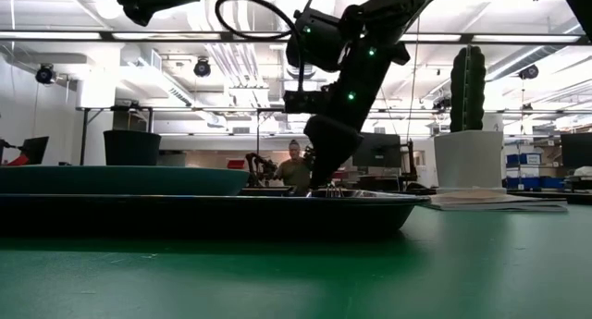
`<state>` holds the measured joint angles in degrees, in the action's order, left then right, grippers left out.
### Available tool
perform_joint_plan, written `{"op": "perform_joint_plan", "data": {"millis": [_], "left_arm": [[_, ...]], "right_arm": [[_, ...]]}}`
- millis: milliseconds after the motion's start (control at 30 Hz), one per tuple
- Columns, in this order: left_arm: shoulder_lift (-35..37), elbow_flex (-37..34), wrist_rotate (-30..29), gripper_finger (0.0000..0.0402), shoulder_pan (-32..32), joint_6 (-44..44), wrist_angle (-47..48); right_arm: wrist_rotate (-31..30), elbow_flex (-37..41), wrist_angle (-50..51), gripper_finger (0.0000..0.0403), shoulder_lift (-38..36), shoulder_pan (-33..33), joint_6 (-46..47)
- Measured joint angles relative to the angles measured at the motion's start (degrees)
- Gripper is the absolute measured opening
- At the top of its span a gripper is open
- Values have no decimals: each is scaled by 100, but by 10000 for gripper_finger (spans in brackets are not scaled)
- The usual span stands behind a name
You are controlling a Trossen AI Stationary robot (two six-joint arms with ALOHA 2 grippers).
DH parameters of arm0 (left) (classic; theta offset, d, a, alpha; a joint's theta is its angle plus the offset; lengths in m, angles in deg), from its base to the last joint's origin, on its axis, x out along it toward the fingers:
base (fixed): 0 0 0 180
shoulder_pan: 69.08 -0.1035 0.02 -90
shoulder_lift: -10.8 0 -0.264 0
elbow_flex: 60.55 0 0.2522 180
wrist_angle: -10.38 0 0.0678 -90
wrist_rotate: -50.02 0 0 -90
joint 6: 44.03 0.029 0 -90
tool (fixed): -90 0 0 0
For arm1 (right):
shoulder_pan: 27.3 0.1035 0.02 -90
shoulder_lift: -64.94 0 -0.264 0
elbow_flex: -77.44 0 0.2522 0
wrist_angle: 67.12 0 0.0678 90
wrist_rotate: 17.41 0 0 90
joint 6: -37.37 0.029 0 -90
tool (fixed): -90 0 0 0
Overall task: Pick and place plate/cup/fork/spoon on tray
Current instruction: Adjust the blue spoon on the black serving tray
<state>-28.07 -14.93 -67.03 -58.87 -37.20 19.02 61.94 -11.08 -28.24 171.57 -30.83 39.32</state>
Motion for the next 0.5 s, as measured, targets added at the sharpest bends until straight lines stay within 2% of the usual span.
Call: {"op": "perform_joint_plan", "data": {"millis": [167,500], "left_arm": [[0,0,0,17,0,0,0],[0,-1,0,17,1,-11,0]], "right_arm": [[0,0,178,9,0,0,106],[-120,111,-193,9,2,2,116]]}}
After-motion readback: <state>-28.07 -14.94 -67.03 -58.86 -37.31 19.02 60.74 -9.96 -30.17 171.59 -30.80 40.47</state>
